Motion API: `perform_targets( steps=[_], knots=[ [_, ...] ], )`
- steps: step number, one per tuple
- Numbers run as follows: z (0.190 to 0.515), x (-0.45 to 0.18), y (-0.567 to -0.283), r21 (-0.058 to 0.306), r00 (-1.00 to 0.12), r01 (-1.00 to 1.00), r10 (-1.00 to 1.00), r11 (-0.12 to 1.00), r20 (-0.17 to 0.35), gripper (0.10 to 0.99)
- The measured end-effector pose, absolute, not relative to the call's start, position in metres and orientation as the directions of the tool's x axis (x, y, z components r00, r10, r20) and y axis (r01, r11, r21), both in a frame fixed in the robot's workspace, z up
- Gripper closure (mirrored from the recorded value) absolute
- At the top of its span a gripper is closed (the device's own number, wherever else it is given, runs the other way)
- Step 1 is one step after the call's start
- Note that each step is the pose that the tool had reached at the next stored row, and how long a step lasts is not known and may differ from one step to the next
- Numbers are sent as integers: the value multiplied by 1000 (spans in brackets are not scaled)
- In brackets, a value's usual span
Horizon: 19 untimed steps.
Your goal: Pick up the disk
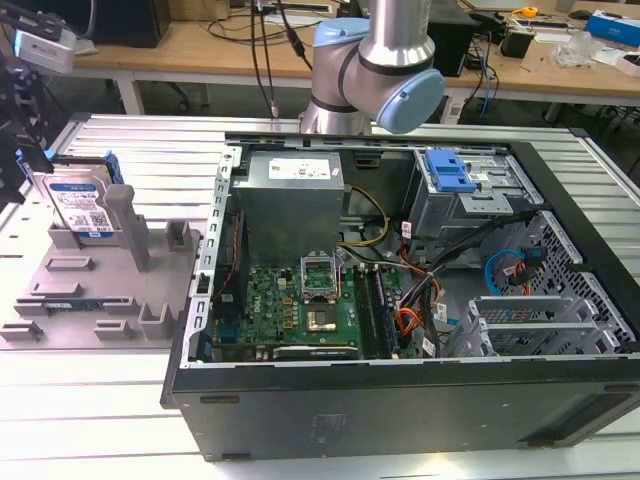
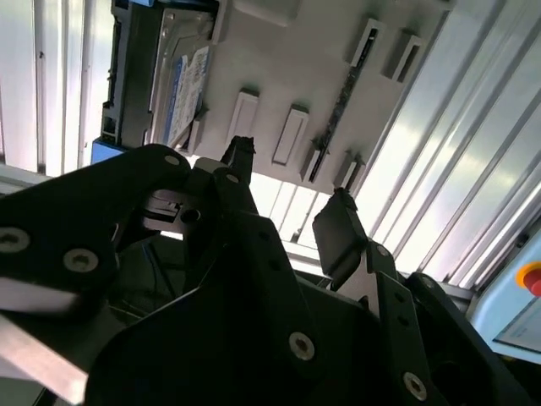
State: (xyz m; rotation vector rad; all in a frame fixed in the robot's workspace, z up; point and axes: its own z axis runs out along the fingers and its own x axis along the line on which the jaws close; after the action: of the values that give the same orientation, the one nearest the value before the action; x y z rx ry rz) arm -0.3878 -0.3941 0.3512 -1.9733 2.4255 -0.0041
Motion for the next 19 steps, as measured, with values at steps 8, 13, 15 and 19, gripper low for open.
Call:
perform_targets(
  steps=[8, 13, 15, 19],
  knots=[
    [351, -388, -393, -12, -188, -982, -982, 188, -7, 529],
    [351, -388, -390, -13, -183, -983, -983, 183, -2, 455],
    [351, -388, -385, -13, -171, -985, -985, 171, 2, 455],
    [351, -388, -371, -15, -143, -990, -990, 143, 9, 455]
  ],
)
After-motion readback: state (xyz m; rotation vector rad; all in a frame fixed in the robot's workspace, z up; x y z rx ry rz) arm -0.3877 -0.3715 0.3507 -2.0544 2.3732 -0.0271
